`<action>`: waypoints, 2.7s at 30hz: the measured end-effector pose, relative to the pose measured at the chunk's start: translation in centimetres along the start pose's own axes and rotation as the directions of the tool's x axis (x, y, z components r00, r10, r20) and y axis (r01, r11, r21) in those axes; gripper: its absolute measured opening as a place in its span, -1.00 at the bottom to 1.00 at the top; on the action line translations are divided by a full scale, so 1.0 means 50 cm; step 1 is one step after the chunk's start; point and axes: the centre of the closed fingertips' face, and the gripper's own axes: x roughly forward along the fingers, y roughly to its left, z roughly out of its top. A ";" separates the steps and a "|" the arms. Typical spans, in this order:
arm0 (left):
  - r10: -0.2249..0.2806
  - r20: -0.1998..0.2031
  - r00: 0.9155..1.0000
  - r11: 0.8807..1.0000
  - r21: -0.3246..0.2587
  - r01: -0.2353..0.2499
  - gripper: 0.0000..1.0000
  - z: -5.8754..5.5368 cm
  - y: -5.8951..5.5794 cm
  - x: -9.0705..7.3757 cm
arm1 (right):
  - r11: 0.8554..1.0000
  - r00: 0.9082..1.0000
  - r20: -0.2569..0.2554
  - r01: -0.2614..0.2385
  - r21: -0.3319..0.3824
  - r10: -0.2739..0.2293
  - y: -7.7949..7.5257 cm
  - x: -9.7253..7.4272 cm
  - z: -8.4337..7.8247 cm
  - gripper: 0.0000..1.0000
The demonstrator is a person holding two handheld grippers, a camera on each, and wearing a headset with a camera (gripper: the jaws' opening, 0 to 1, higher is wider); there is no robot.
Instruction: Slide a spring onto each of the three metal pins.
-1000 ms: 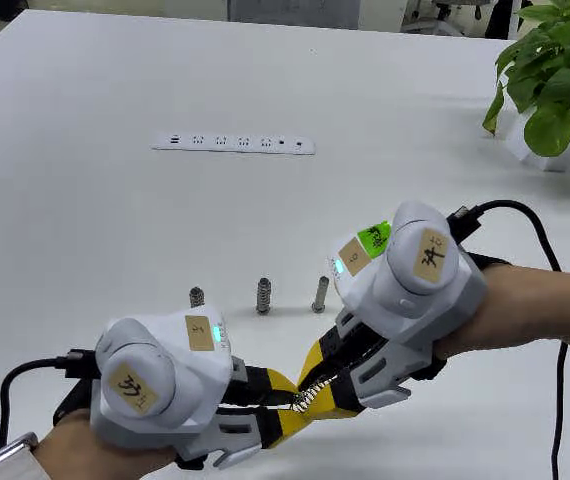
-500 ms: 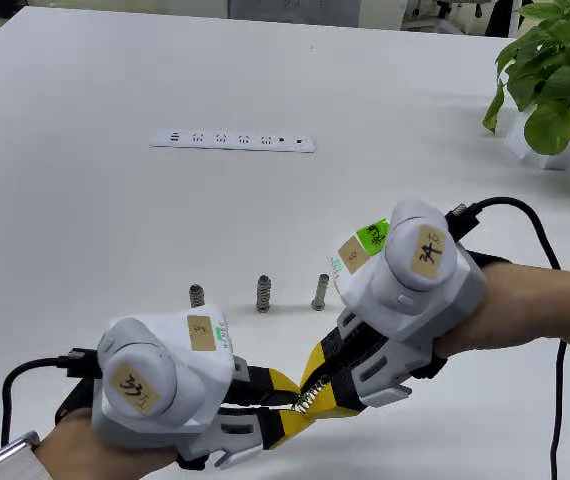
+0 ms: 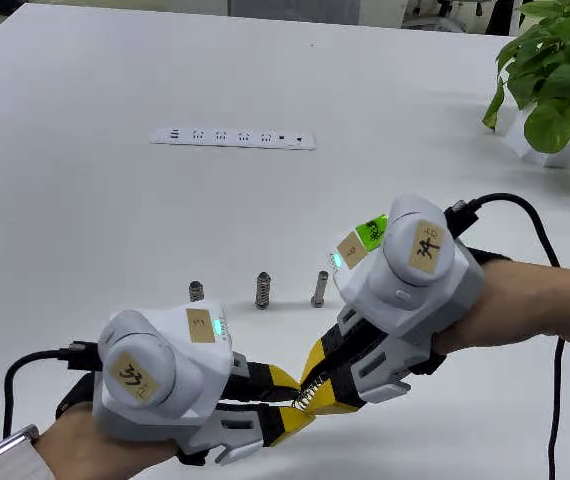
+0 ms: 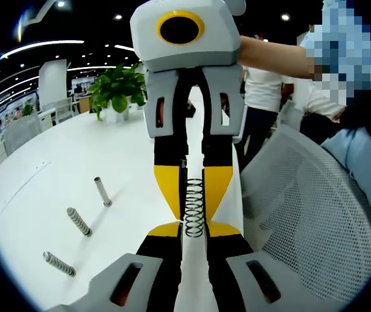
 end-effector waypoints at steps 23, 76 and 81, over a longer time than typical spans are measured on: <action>0.254 0.018 0.967 0.951 -0.185 -0.246 1.00 -0.055 0.091 -0.059 | 1.000 0.999 -0.017 0.027 0.009 -0.027 -0.018 -0.001 -0.018 -0.76; 0.461 0.013 0.887 0.852 -0.284 -0.439 1.00 -0.126 0.181 -0.213 | 0.978 0.964 -0.185 0.173 -0.119 -0.193 -0.234 -0.120 -0.017 -0.76; 0.468 0.018 0.884 0.849 -0.286 -0.444 1.00 -0.123 0.179 -0.212 | 0.972 0.952 -0.225 0.177 -0.153 -0.209 -0.255 -0.124 -0.022 -0.76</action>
